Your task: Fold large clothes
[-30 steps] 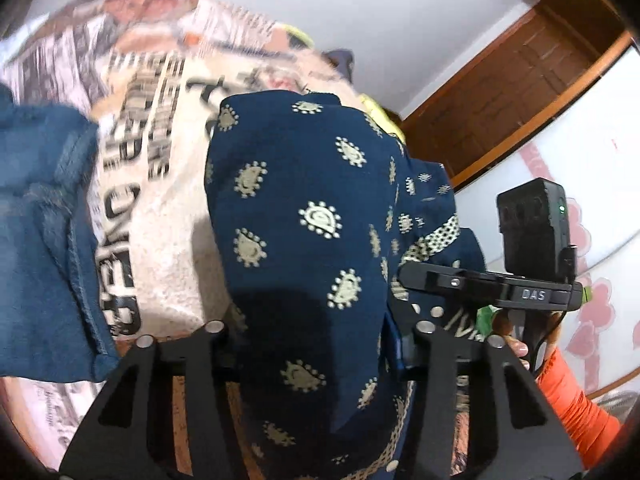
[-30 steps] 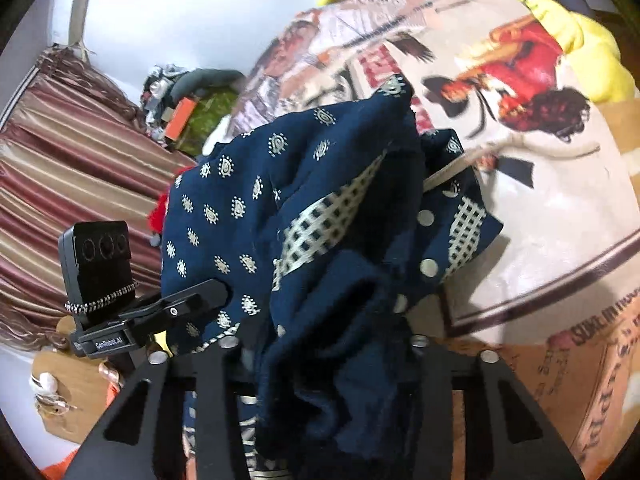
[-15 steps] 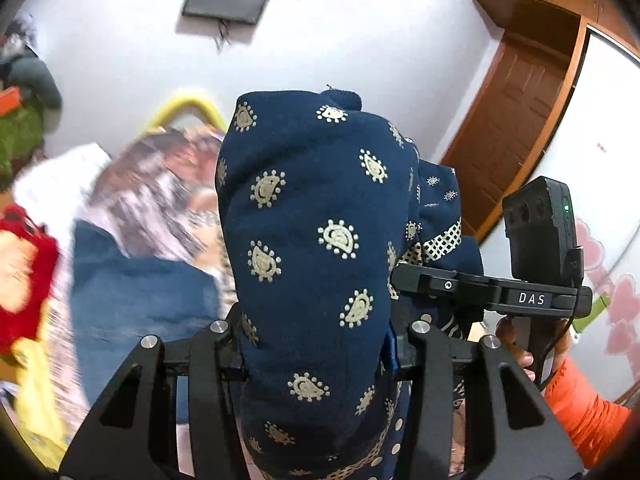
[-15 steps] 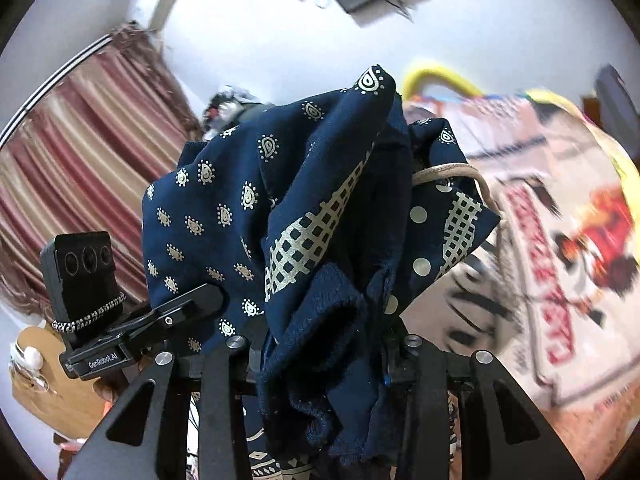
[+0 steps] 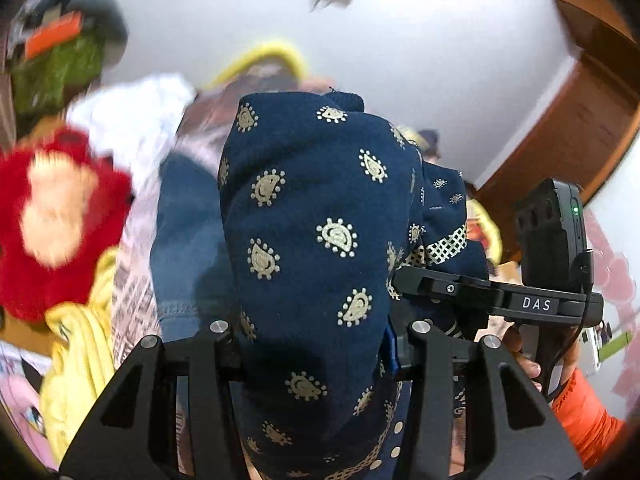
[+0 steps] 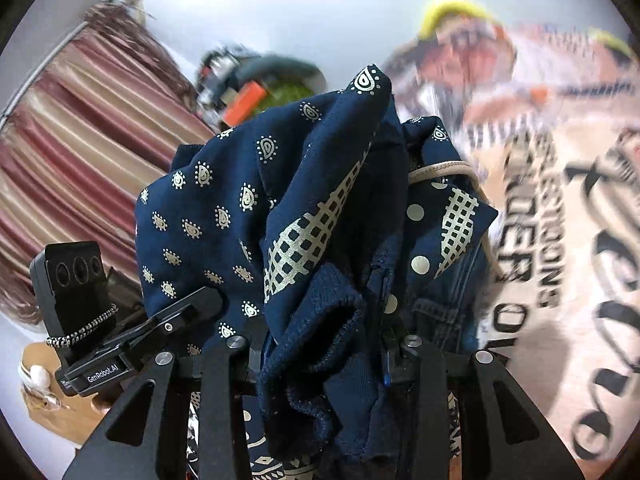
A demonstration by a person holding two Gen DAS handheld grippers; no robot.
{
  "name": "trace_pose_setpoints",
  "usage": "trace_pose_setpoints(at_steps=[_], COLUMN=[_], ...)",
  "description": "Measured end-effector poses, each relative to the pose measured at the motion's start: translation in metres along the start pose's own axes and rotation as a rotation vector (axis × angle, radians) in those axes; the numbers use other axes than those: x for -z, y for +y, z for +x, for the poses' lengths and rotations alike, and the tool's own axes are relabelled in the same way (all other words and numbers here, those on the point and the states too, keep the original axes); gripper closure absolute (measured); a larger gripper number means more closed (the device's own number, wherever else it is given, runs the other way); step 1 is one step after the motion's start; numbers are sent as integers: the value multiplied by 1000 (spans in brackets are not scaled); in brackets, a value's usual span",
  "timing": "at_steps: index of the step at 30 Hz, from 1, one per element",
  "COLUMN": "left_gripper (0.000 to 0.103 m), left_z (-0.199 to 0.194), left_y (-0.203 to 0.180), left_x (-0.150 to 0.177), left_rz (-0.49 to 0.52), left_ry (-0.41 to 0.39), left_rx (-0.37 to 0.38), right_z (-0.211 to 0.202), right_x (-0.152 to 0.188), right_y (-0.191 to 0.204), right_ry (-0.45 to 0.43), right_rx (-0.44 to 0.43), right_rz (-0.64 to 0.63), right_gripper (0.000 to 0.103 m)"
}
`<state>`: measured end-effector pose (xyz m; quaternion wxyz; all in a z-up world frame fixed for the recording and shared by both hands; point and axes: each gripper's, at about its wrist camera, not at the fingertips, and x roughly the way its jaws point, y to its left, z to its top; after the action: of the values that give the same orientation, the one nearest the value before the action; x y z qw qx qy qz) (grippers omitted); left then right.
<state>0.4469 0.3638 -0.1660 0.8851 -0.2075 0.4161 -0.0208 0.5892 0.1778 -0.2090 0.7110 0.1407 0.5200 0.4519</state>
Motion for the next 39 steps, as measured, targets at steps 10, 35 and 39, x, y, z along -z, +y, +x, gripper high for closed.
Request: trace_pose_setpoints(at_steps=[10,35,39], left_gripper=[38,19,19], left_z=[69,-98,-168], left_y=[68,-71,-114], left_x=[9,143,142], left_rz=[-122,183,213], left_ry=[27,-139,-312], left_rx=[25,-344,-351], right_z=[77,-141,-204], right_x=[-11,115,133], right_y=[-58,37,91], right_ry=[90,-118,-289], right_rx=[37,313,273], right_rz=[2,-281,-336], right_gripper=[61,20,20])
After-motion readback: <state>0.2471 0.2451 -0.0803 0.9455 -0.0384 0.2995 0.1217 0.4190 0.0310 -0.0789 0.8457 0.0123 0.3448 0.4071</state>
